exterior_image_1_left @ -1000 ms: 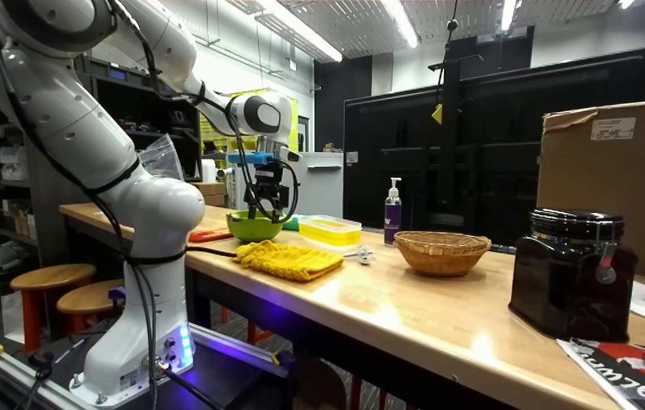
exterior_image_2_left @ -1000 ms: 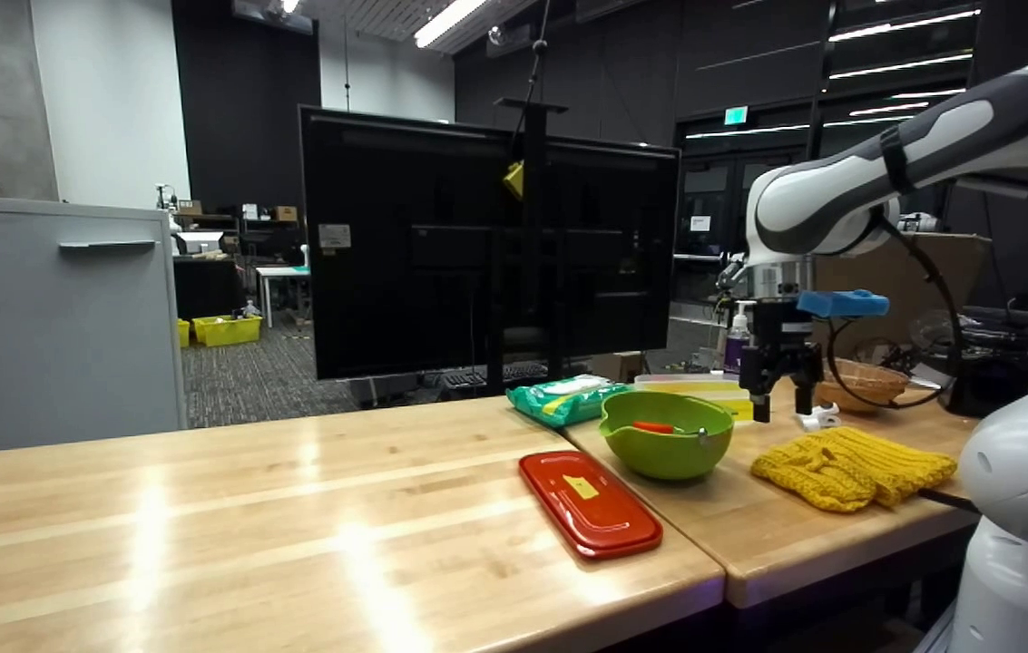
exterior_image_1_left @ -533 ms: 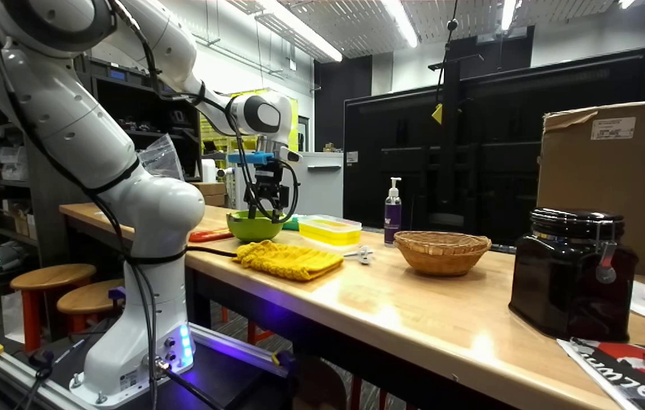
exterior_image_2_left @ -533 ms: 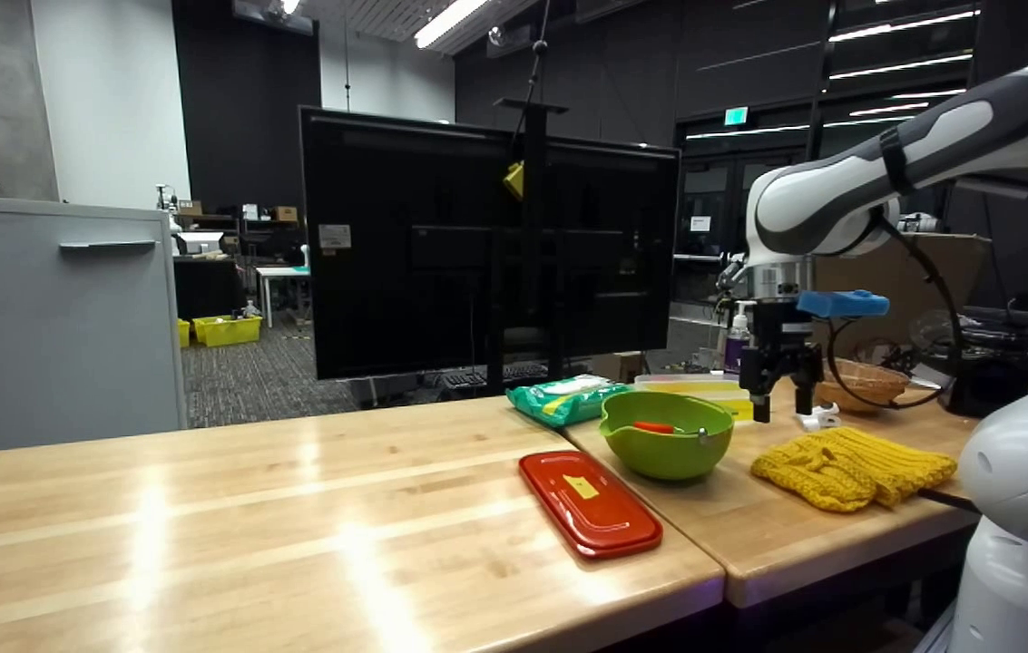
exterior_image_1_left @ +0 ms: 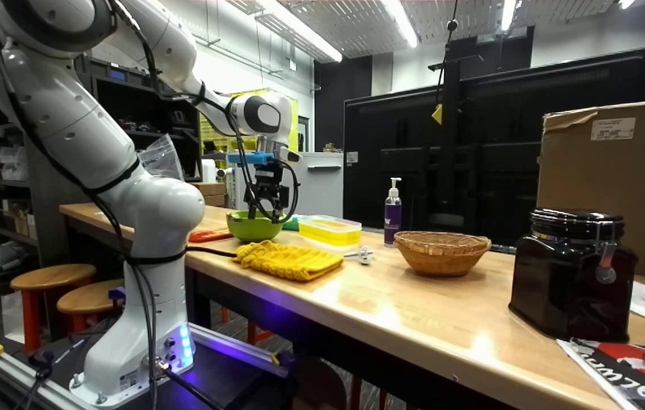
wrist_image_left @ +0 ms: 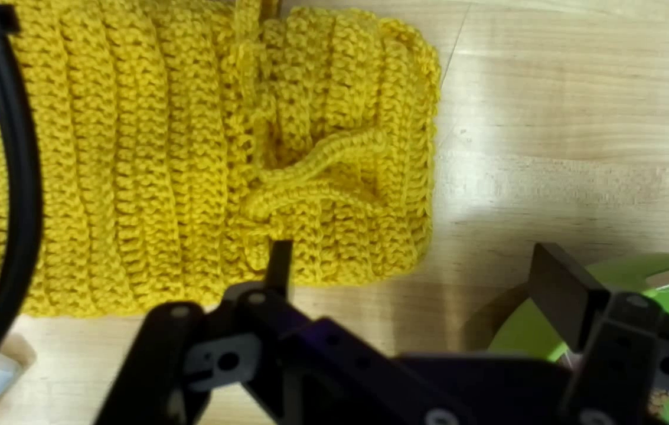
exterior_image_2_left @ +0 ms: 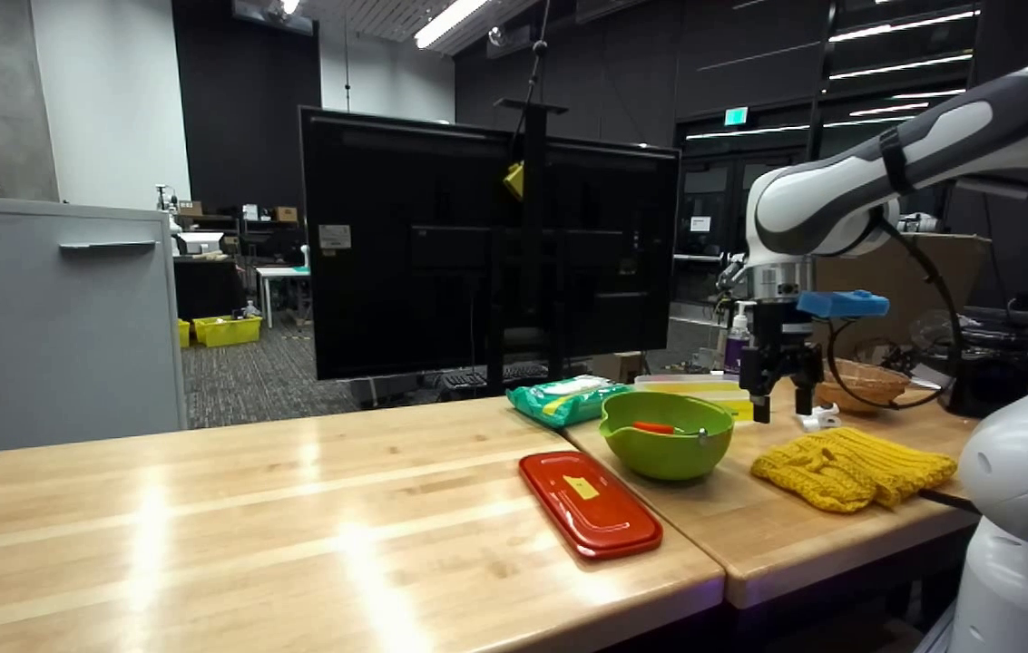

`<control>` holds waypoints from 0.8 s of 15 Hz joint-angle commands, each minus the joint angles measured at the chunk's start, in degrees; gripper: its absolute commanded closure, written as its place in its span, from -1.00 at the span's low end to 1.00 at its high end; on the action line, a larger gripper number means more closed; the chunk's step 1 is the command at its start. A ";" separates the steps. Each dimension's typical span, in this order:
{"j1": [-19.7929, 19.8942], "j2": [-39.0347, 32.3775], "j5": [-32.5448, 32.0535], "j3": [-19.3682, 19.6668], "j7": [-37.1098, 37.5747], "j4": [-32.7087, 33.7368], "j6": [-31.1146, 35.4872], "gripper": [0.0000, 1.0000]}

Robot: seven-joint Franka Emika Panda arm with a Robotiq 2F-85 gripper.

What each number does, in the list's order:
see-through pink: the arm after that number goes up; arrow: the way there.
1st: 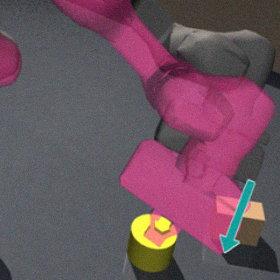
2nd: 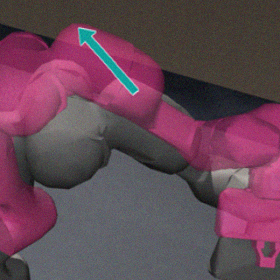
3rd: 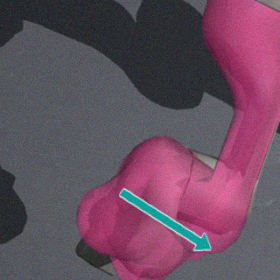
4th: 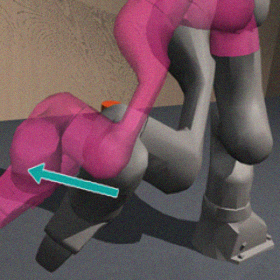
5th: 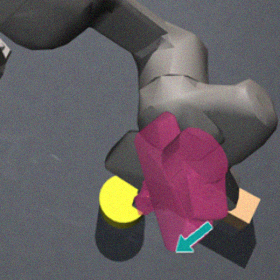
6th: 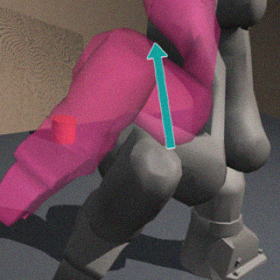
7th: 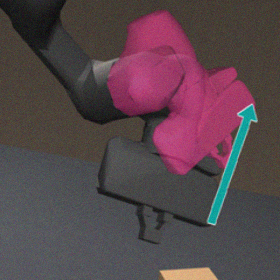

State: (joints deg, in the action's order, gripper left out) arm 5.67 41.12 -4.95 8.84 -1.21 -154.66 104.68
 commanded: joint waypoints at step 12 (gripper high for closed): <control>6.71 0.23 -13.36 9.21 -18.93 2.79 -5.01 -1.00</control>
State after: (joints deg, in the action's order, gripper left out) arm 8.55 41.17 -11.35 12.24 -8.85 -154.28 102.84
